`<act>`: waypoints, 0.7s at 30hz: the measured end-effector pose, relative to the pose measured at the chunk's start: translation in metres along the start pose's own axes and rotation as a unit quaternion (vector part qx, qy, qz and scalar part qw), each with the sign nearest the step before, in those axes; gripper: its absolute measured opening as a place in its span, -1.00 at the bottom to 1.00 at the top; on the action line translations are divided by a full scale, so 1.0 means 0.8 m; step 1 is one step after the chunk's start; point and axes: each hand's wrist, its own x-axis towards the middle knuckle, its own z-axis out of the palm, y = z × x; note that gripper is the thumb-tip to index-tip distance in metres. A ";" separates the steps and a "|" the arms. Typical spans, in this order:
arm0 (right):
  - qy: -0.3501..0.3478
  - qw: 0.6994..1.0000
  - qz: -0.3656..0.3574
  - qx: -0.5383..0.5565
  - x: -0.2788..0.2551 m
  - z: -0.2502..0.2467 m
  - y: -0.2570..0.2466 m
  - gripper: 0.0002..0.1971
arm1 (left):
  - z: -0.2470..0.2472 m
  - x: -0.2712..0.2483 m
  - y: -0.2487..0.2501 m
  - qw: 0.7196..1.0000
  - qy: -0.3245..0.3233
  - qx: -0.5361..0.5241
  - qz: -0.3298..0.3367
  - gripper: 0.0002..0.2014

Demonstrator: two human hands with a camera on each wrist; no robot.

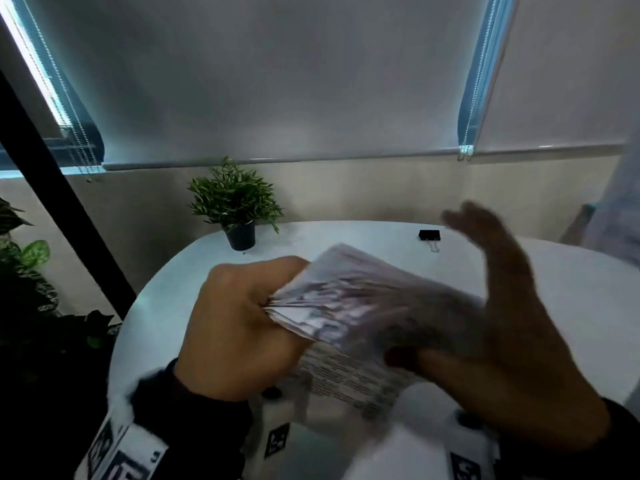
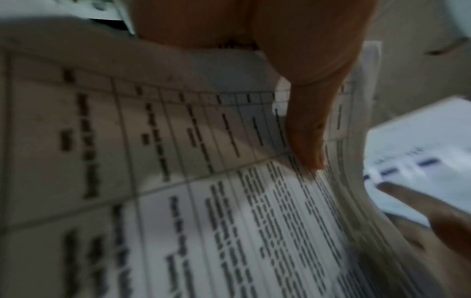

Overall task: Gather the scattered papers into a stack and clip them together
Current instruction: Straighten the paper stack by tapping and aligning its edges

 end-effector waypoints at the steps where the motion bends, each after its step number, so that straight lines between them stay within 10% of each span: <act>1: -0.030 0.999 -0.027 0.008 0.003 0.005 -0.002 -0.23 | 0.001 0.007 0.006 0.997 -0.032 0.055 0.044 -0.92; 5: 0.026 0.988 0.013 0.151 -0.013 0.020 0.012 -0.72 | 0.010 0.012 0.011 0.989 -0.020 0.129 0.063 -0.71; 11: 0.113 0.910 0.165 0.363 -0.035 0.017 0.040 -0.47 | 0.005 -0.024 -0.043 0.961 0.115 -0.122 -0.219 0.14; 14: 0.084 0.873 0.201 0.436 -0.034 0.033 0.045 -0.35 | 0.026 -0.027 -0.045 0.912 0.085 -0.330 -0.231 -0.15; 18: 0.086 0.867 0.251 0.422 -0.033 0.044 0.047 -0.06 | 0.031 -0.020 -0.037 0.906 0.139 -0.325 -0.232 -0.42; 21: 0.093 0.874 0.250 0.406 -0.028 0.048 0.048 -0.22 | 0.034 -0.018 -0.036 0.907 0.185 -0.298 -0.234 -0.35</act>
